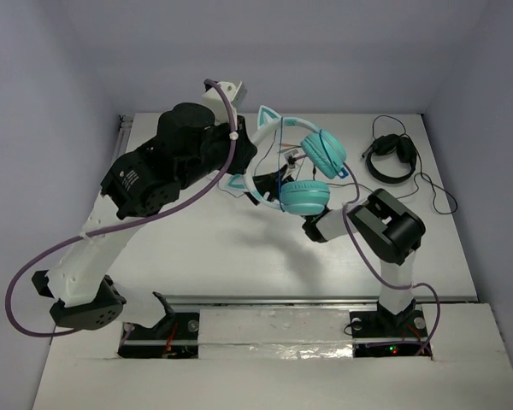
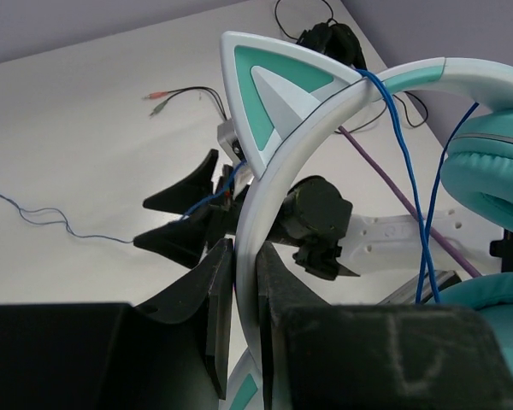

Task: Wrap the headphones

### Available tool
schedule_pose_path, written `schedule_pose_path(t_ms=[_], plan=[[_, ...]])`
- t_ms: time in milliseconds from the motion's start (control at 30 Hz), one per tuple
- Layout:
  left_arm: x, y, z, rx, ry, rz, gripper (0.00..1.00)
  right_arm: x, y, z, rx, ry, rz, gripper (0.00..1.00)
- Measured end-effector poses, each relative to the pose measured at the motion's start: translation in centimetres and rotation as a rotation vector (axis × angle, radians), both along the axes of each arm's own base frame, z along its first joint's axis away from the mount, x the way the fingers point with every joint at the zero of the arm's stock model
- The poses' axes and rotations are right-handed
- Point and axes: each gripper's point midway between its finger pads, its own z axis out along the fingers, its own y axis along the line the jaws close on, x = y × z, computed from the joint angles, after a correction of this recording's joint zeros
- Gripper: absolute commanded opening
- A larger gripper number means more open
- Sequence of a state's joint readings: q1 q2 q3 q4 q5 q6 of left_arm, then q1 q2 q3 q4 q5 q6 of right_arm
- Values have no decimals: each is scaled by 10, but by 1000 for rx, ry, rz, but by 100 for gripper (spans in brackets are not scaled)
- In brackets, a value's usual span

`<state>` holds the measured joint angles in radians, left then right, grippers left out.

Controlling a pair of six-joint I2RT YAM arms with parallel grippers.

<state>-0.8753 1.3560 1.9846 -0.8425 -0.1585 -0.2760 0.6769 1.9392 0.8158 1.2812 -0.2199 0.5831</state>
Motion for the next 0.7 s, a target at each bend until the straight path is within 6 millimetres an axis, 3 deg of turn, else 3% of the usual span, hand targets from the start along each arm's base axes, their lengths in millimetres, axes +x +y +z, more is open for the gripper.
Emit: schedule_pose_path(t_ms=[133,233,267,300,367,400,567,700], plan=[[1,-2,-2,13,8,-4,0,19,15,8,24,-33,0,74],[0,-3,-7,29,20,-8,0,21,21,11,29,-42,6,64],[0,-4,-9,34,24,-8,0,20,22,12,32,-45,12,56],[0,-4,-10,39,26,-8,0,20,24,15,36,-50,19,32],[1,-3,-11,47,27,-2,0,18,27,20,44,-62,39,8],[2,-3,-10,50,25,2,0,16,29,23,48,-64,48,4],[13,1,10,44,-31,49,0,4,29,21,45,-54,94,0],[27,11,25,37,-84,129,0,-26,14,-7,8,38,113,0]])
